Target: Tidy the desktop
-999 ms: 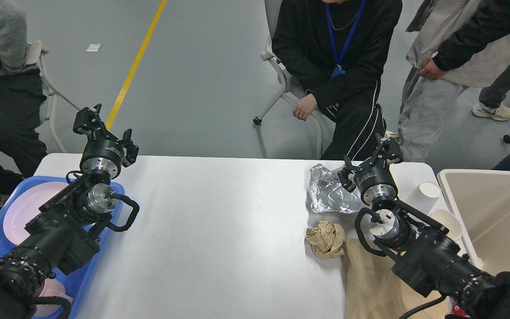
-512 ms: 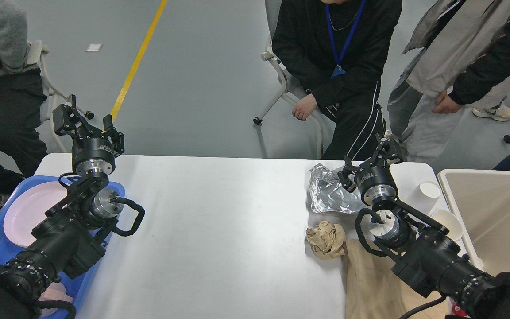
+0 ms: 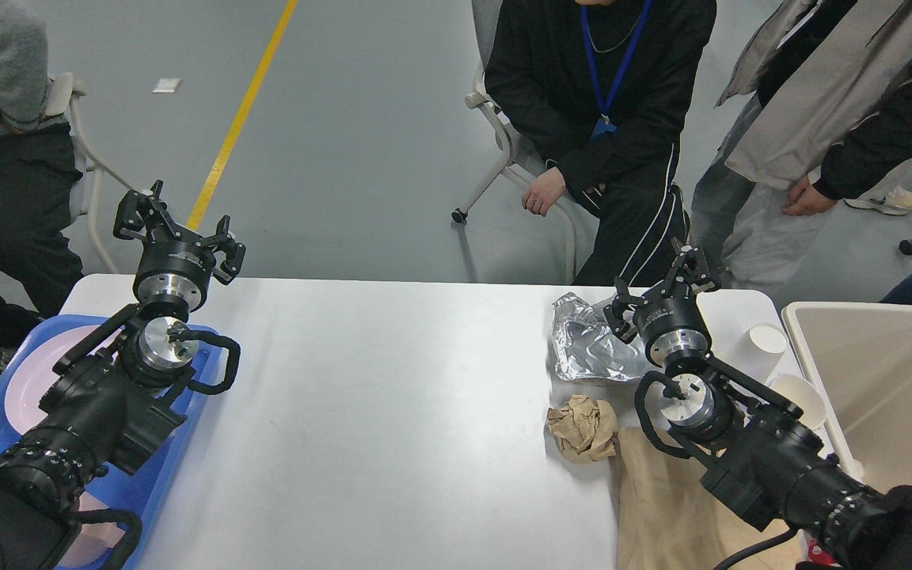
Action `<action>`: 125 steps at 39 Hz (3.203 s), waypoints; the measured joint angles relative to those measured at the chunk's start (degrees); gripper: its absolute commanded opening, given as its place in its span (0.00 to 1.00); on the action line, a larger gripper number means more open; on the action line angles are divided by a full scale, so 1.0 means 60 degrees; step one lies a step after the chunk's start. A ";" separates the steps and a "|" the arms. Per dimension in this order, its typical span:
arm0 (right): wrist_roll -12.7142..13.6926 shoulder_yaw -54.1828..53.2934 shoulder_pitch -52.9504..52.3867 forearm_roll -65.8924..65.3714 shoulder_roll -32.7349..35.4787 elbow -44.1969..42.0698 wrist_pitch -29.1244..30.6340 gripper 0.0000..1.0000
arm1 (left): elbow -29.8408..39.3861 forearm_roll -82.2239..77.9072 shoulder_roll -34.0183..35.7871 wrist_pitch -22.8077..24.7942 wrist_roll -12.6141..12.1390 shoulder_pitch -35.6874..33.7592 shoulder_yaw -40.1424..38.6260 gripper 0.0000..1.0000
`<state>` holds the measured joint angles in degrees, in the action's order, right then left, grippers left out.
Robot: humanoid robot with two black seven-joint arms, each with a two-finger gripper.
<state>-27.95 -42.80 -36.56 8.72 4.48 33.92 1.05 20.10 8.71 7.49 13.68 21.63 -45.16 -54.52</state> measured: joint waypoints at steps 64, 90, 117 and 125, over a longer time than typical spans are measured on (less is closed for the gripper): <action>0.0000 0.0000 0.0016 -0.0004 0.0000 -0.0001 0.0000 1.00 | -0.0463 0.0265 -0.0424 0.3258 -0.2148 0.0601 -0.0377 0.99; 0.0000 0.0000 0.0016 -0.0005 0.0000 -0.0010 0.0000 1.00 | -0.0449 0.0320 -0.0428 0.3316 -0.2097 0.0730 -0.0538 0.99; 0.0000 0.0000 0.0016 0.0000 0.0000 -0.0001 0.0000 1.00 | -0.0449 0.0290 -0.0527 0.4863 -0.1896 0.1327 -0.0455 0.99; 0.0000 0.0000 0.0015 0.0005 0.0000 0.0001 0.0000 1.00 | -0.0449 0.0443 -0.0520 0.5154 -0.1896 0.1500 -0.0675 0.99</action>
<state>-27.95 -42.80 -36.47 8.75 4.48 33.93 1.05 17.41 11.37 4.37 44.60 10.26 -36.15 -58.57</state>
